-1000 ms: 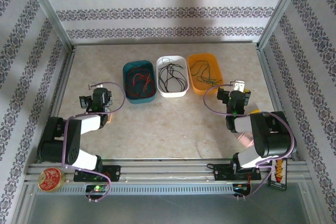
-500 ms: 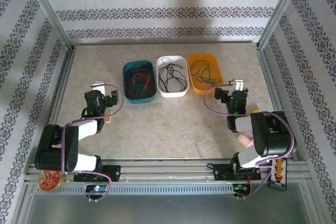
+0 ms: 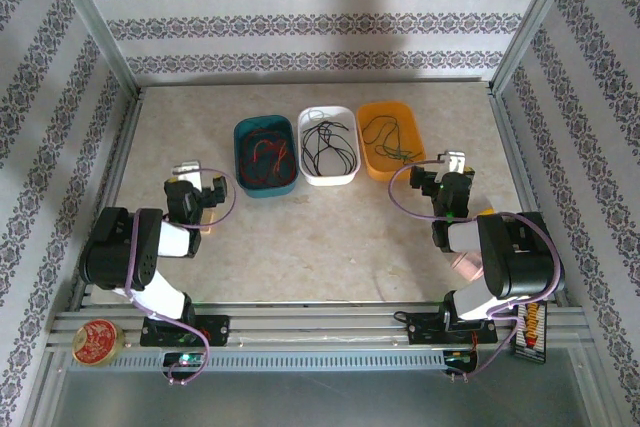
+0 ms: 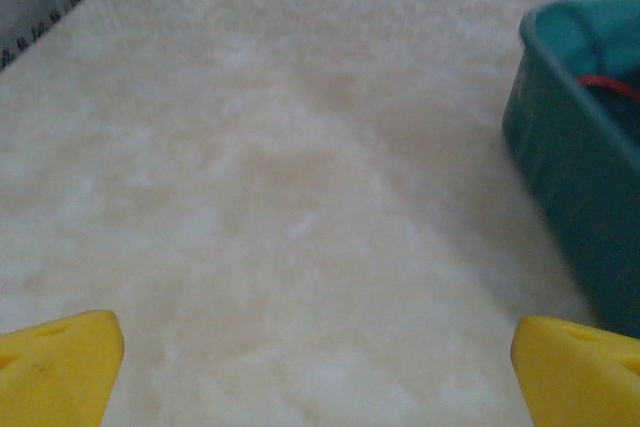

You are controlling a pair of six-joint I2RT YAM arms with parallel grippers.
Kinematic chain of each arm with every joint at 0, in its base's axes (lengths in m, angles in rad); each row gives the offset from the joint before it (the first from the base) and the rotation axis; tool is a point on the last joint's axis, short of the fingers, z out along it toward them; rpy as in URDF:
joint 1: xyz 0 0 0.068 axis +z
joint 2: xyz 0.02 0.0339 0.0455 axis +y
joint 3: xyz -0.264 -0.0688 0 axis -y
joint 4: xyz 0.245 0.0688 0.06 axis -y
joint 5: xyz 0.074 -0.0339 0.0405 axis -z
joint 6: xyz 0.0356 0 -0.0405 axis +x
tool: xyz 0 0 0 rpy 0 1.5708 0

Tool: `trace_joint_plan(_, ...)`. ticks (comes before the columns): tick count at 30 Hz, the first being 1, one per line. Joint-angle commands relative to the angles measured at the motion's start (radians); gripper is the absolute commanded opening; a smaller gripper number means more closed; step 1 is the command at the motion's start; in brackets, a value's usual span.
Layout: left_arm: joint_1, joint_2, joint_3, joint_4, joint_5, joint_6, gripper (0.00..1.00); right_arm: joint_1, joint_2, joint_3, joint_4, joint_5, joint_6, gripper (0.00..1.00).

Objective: Untangle the cables

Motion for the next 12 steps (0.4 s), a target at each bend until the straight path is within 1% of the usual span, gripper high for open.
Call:
trace_joint_plan(1,-0.012,-0.017,0.034,-0.028,-0.007,0.014,0.99,0.005,0.009,0.004,0.033,0.015,0.011,0.98)
trace_joint_plan(2,-0.013,0.007,0.023,0.039,-0.009,0.02,0.99,0.005,0.01,0.005,0.024,0.008,0.008,0.98)
trace_joint_plan(4,-0.013,-0.017,0.037,-0.034,-0.008,0.014,0.99,0.004,0.009,0.005,0.019,-0.014,0.002,0.98)
trace_joint_plan(6,-0.014,0.003,0.027,0.022,-0.01,0.02,0.99,-0.017,0.009,0.019,-0.001,-0.087,0.006,0.98)
trace_joint_plan(7,-0.014,-0.007,0.033,-0.005,-0.009,0.017,0.99,-0.029,0.009,0.034,-0.005,-0.12,0.011,0.98)
trace_joint_plan(12,-0.014,-0.005,0.031,0.0,-0.011,0.018,0.99,-0.028,0.01,0.031,0.003,-0.14,0.004,0.98)
